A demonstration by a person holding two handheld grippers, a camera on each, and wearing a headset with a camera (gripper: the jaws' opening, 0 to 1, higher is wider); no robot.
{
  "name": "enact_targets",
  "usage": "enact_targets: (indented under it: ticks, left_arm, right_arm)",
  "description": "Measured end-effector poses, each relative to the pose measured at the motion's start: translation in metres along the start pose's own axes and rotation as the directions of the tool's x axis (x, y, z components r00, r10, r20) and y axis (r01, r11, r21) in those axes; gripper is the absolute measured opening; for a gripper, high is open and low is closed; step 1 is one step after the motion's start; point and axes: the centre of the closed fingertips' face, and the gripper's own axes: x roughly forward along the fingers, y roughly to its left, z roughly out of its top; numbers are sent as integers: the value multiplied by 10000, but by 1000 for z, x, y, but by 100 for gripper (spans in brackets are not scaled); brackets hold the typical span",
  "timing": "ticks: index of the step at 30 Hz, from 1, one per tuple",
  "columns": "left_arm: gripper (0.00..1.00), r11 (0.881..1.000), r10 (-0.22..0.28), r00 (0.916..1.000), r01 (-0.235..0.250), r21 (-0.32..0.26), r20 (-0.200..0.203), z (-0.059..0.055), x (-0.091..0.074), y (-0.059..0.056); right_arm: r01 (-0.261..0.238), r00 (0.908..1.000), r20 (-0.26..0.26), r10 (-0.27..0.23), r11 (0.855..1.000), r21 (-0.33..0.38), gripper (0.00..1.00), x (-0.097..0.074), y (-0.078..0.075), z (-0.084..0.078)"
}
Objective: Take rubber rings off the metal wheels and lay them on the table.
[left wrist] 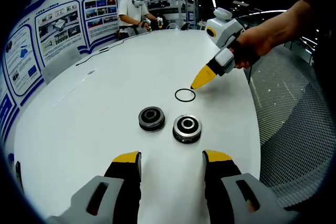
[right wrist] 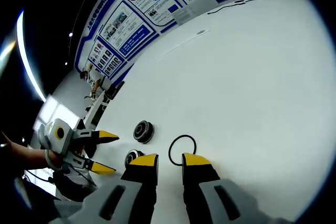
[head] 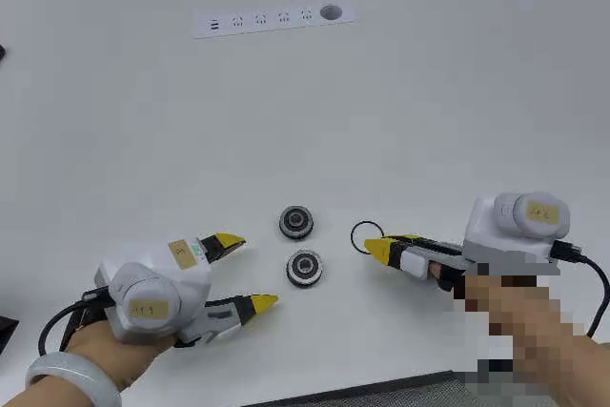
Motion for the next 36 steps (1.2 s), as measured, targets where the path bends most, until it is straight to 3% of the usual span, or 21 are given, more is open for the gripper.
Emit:
enact_targets:
  ticks: [21, 36]
  left_arm:
    - [30, 9970, -615, 9976, 599, 493, 305, 29, 20, -18]
    - [23, 9919, -952, 9954, 954, 844, -59, 33, 36, -25]
  right_arm:
    - [-1009, 9940, -425, 1007, 9949, -28, 17, 17, 40, -19]
    - [-1239, 9906, -555, 1248, 9921, 202, 17, 22, 47, -28]
